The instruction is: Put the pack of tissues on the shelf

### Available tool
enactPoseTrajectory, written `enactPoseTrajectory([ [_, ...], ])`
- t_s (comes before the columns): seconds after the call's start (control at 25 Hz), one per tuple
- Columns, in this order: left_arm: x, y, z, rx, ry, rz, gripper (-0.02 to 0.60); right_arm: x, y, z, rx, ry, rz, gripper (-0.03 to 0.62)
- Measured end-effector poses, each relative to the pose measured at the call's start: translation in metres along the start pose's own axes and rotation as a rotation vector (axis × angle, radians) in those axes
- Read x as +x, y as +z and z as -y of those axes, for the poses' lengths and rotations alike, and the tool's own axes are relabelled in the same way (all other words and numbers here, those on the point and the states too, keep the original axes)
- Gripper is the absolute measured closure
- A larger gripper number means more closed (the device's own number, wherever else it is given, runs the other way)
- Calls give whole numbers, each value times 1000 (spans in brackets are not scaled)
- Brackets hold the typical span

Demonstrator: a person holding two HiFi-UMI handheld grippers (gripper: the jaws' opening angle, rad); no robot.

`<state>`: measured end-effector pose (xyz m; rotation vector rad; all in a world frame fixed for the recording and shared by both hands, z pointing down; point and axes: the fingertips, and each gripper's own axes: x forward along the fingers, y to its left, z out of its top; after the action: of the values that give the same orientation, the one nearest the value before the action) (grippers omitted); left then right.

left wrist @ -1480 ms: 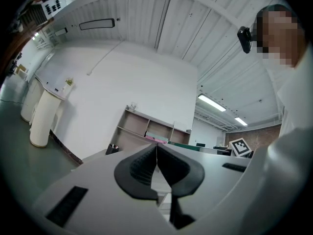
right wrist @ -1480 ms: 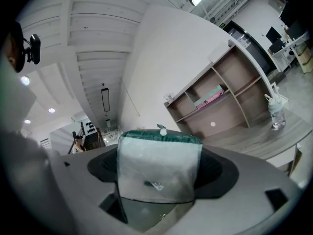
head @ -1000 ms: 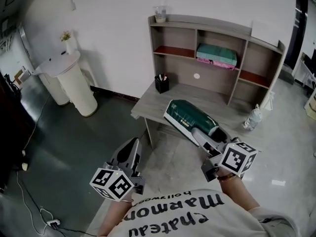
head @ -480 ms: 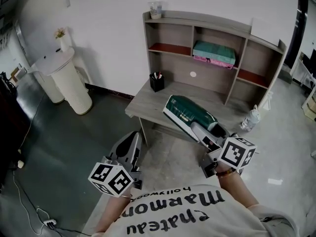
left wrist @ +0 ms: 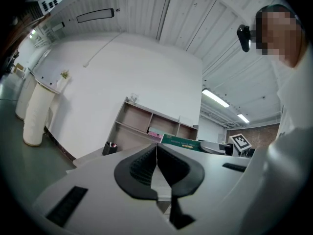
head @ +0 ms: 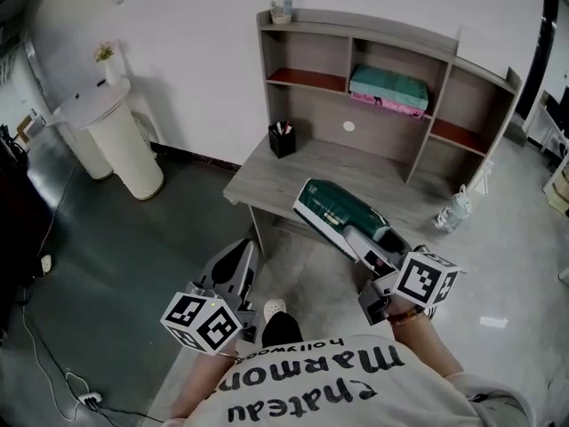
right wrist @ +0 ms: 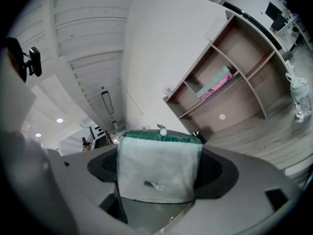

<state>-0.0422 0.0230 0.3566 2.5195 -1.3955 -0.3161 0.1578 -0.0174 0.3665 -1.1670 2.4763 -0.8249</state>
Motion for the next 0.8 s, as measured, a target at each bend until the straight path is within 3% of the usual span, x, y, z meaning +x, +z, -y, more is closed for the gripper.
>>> enactPoseTrajectory([
  [0.32, 29, 17, -23, 12, -35, 25, 563, 31, 17, 9, -37, -17, 22, 164],
  [0.56, 64, 34, -67, -45, -38, 48, 563, 70, 40, 21, -64, -37, 45, 164],
  [0.8, 110, 63, -95, -10, -63, 53, 563, 105, 73, 34, -80, -72, 76, 164],
])
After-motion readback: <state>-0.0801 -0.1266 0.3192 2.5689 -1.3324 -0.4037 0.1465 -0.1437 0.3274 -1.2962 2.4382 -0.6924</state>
